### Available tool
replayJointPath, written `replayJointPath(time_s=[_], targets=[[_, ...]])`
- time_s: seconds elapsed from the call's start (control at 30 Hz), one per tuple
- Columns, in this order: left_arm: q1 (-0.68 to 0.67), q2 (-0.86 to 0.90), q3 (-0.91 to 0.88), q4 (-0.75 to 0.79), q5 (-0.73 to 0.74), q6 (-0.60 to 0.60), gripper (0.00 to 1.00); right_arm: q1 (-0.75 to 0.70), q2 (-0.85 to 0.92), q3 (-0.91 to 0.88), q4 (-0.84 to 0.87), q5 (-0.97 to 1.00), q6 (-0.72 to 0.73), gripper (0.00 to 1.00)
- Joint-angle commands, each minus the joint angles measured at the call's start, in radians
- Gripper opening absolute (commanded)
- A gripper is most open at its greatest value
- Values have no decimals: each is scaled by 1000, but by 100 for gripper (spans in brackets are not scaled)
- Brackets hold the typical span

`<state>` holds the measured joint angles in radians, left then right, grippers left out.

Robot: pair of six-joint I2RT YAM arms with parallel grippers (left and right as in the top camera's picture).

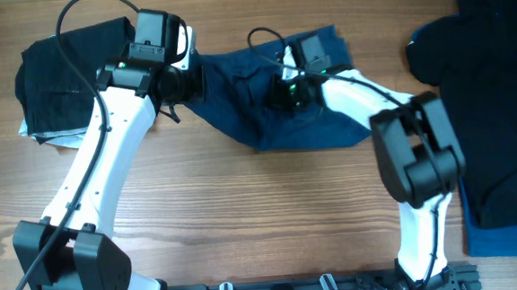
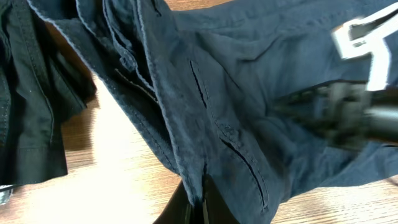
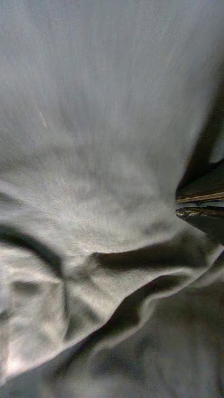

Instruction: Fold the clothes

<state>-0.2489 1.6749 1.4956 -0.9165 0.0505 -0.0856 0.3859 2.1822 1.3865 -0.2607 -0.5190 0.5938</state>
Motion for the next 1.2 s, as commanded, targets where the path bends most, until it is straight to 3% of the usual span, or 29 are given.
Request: replayJointPath(time_s=[0.0, 0.37, 0.6, 0.8, 0.97, 1.17], targets=[[-19, -27, 25, 14, 26, 46, 4, 61, 90, 12, 58, -117, 120, 4], [-126, -27, 25, 44, 26, 109, 4, 91, 118, 13, 128, -160, 156, 4], [-126, -28, 32, 52, 27, 109, 4, -13, 45, 22, 162, -234, 53, 5], [-129, -28, 51, 53, 28, 108, 4, -143, -140, 22, 4, -219, -101, 5], [-129, -27, 53, 53, 46, 108, 4, -195, -232, 22, -333, 143, -236, 4], [-142, -27, 53, 80, 69, 108, 4, -197, -217, -31, -452, 470, -278, 4]])
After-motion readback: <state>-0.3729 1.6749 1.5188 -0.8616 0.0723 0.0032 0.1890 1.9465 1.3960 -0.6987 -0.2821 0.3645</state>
